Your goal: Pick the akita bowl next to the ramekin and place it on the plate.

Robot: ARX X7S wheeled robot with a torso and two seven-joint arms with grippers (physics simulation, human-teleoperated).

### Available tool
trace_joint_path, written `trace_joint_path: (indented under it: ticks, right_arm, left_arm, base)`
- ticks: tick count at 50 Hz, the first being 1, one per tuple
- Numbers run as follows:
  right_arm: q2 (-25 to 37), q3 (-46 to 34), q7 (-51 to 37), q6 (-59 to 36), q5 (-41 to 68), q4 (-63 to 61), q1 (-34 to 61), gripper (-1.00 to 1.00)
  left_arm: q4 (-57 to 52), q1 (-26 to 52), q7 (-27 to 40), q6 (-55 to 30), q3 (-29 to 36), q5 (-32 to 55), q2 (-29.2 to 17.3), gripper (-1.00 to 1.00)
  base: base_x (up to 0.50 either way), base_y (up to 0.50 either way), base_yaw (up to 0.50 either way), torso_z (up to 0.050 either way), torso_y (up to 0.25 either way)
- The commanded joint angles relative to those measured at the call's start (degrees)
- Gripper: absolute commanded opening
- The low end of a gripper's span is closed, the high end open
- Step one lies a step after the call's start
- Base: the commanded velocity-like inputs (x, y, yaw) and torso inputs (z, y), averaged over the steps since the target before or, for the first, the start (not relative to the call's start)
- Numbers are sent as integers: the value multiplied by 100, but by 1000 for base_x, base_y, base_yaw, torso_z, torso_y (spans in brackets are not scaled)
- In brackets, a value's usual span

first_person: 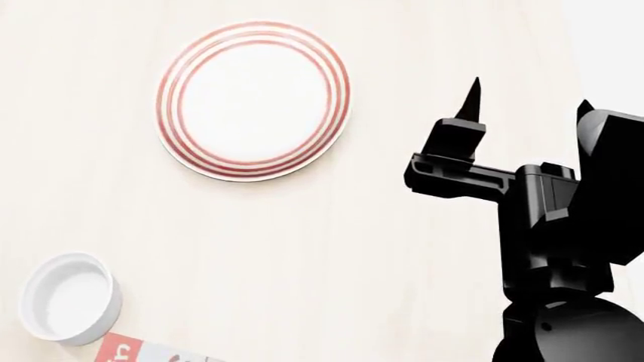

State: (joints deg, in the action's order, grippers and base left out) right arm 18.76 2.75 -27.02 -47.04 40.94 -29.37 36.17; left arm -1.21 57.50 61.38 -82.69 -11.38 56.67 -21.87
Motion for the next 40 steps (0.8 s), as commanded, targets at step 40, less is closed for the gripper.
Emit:
trace_joint_path:
  ticks: [40]
  right_arm:
    - [26, -26, -52, 107, 121, 40, -17, 100]
  left_arm:
    - [6350, 6202, -9362, 5198, 9808, -3878, 1542, -100]
  base:
    - [0, 0, 0, 0, 0]
